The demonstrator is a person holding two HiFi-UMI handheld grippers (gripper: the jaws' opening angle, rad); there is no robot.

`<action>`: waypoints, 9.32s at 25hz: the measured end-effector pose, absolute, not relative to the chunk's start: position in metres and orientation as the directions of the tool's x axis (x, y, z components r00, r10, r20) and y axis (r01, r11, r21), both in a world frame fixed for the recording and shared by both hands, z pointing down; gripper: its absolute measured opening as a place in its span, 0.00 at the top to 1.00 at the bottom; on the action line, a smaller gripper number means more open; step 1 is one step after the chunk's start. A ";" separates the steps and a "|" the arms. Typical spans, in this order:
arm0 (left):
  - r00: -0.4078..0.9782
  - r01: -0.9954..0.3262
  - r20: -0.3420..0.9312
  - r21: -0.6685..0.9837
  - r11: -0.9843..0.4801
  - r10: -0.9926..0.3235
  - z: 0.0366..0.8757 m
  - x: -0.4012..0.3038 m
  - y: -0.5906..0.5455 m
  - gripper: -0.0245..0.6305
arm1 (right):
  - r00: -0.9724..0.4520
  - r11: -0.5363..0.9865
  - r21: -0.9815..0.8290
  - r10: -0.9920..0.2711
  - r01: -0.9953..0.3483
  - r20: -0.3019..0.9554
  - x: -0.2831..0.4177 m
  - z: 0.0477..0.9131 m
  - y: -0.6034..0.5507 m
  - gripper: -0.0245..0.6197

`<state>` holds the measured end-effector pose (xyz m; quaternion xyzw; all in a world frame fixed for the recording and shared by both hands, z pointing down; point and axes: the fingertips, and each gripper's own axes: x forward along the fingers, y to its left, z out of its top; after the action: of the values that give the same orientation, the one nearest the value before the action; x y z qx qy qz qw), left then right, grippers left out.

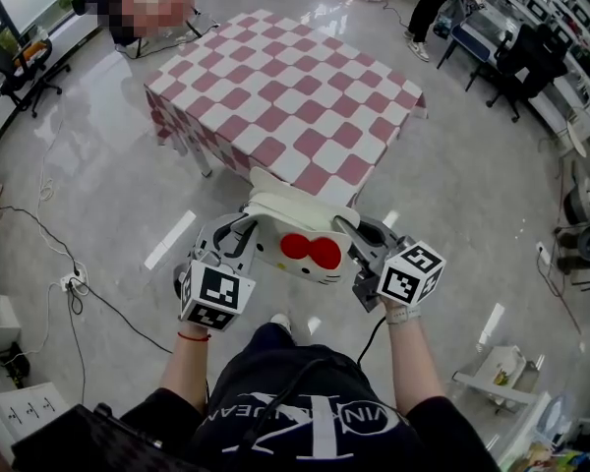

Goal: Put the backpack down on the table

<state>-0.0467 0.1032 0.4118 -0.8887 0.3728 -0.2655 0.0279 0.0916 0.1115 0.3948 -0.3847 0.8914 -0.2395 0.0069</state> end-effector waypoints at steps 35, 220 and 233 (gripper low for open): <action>0.515 -0.719 0.443 -0.242 -0.651 -0.734 0.408 -0.080 -0.063 0.85 | -0.776 0.653 -0.446 -0.604 -0.612 0.182 0.056 0.395 -0.055 0.95; 0.826 -0.356 0.263 -0.444 -0.822 -0.499 0.386 0.023 -0.389 0.93 | -0.313 0.305 -0.071 -0.925 -0.950 0.214 0.123 0.395 -0.332 0.96; 0.818 -0.455 0.269 -0.239 -0.858 -0.509 0.382 0.005 -0.307 0.95 | -0.390 0.373 -0.120 -0.900 -0.920 0.196 0.086 0.387 -0.266 0.96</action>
<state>0.0051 -0.3066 0.3820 -0.9498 0.2536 -0.1637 0.0819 0.0858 -0.2661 0.3870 -0.5501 0.8270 -0.1051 -0.0489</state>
